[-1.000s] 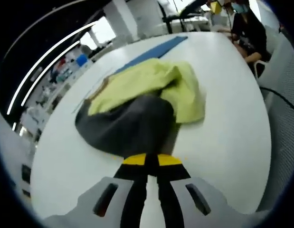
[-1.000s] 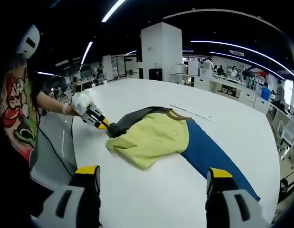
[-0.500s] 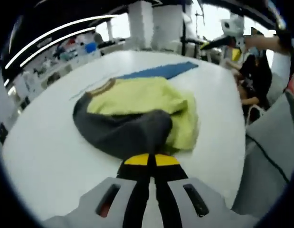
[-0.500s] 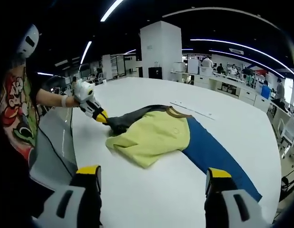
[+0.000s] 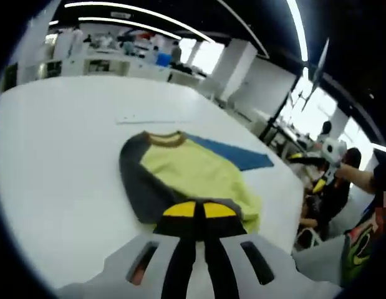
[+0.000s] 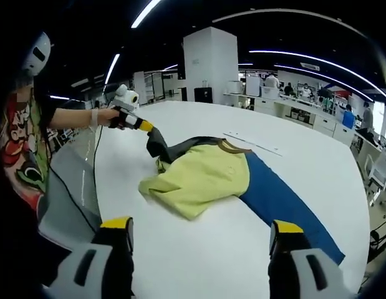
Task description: Fold the garment on the visible template until the final outline fits inside the template.
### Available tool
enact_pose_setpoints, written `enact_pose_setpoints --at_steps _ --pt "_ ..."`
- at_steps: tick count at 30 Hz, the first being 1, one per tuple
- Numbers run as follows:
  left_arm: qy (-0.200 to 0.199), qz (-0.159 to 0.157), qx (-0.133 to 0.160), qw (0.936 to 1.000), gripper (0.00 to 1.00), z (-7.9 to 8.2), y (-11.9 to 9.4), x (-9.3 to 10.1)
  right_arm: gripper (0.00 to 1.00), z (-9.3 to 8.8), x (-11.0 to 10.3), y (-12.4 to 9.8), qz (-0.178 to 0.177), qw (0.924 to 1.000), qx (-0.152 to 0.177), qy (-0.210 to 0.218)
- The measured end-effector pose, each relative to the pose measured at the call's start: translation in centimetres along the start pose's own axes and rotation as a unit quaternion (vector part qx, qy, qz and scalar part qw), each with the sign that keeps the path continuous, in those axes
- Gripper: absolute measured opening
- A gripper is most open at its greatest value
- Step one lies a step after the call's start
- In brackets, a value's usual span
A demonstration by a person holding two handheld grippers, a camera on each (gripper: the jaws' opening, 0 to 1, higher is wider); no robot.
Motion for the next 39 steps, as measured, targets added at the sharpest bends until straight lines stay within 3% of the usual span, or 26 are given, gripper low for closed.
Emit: enact_pose_setpoints --at_steps 4,10,23,31,35,39 --pt "-0.006 0.012 -0.008 0.9999 0.00 0.5 1.4 -1.3 0.90 -0.1 0.1 -0.1 -0.002 1.0000 -0.001 0.003" --pt "0.004 0.036 -0.046 0.9983 0.00 0.4 3.6 -3.0 0.90 -0.3 0.1 -0.4 -0.006 1.0000 -0.002 0.007" --pt "0.071 0.057 -0.078 0.9928 0.00 0.8 6.9 -4.3 0.90 -1.1 -0.2 -0.9 -0.013 0.9996 -0.004 0.022" --pt "0.084 0.052 -0.071 0.9926 0.01 1.0 6.7 -4.2 0.90 -1.2 -0.3 -0.8 -0.015 0.9994 -0.002 0.030" --pt "0.087 0.047 -0.057 0.9935 0.14 1.3 6.1 -4.2 0.90 -1.2 -0.4 -0.7 -0.014 0.9994 -0.001 0.031" --pt "0.092 0.042 -0.052 0.9936 0.20 1.3 5.5 -4.1 0.91 -1.0 -0.5 -0.5 -0.014 0.9995 0.001 0.029"
Point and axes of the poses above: the point that each gripper's makers call its tool centre point, and the gripper's own axes: y roughly forward along the fingers, x roughly to its right, z roughly out of its top, the point moved 10 cm from there along -y, roughly backward along the fingers, and after that the axes turned 4 degrees about -y, right-handed, at the moved point
